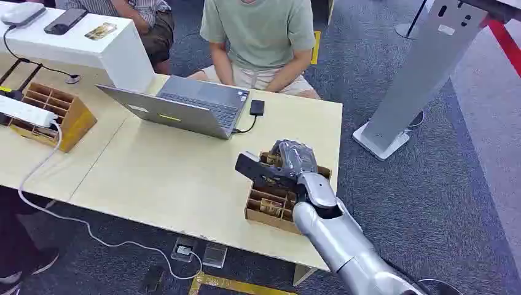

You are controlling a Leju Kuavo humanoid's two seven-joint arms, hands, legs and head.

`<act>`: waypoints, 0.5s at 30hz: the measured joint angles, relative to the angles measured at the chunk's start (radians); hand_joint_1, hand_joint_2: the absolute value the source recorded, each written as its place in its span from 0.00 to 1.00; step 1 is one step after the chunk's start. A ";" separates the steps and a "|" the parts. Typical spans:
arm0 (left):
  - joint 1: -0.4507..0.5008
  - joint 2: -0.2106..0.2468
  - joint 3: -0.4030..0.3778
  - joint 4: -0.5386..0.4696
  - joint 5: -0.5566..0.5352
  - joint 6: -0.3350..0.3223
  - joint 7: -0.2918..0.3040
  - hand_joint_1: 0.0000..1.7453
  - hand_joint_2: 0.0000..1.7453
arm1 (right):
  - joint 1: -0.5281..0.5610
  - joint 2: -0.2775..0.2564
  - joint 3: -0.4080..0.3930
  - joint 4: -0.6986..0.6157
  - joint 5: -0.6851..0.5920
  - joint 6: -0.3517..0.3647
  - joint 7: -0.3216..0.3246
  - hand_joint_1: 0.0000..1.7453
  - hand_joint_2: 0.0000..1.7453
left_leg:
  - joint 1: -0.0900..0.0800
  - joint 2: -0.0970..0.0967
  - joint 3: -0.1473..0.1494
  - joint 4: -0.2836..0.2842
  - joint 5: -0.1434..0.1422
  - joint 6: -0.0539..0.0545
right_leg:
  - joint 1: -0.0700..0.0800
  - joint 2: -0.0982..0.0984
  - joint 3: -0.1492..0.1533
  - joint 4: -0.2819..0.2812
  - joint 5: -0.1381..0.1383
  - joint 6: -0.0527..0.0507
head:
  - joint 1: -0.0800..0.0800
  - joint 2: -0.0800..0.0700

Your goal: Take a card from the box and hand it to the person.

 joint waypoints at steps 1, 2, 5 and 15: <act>0.000 0.000 0.000 0.000 0.000 0.000 0.000 0.00 0.00 | 0.000 0.002 0.000 0.003 0.001 -0.002 0.000 0.52 1.00 | 0.000 0.000 0.000 0.000 0.000 0.000 | 0.000 0.000 0.000 0.000 0.000 0.000 | 0.000 0.000; 0.000 0.000 0.000 0.000 0.000 0.000 0.000 0.00 0.00 | -0.001 0.003 0.000 0.008 0.002 -0.006 0.002 0.53 1.00 | 0.000 0.000 0.000 0.000 0.000 0.000 | 0.000 0.000 0.000 0.000 0.000 0.000 | 0.000 0.000; 0.000 0.000 0.000 0.000 -0.001 0.001 0.001 0.00 0.00 | -0.006 0.008 0.001 0.021 0.003 -0.009 0.004 0.52 1.00 | 0.000 0.000 0.000 0.000 0.000 0.000 | 0.000 0.000 0.000 0.000 0.000 0.000 | 0.000 0.000; 0.000 0.000 -0.001 0.000 -0.009 -0.004 0.001 0.00 0.00 | -0.020 0.008 -0.005 0.043 -0.022 -0.040 0.000 0.50 1.00 | 0.000 0.000 0.000 0.000 0.000 0.000 | 0.000 0.000 0.000 0.000 0.000 0.000 | 0.000 0.000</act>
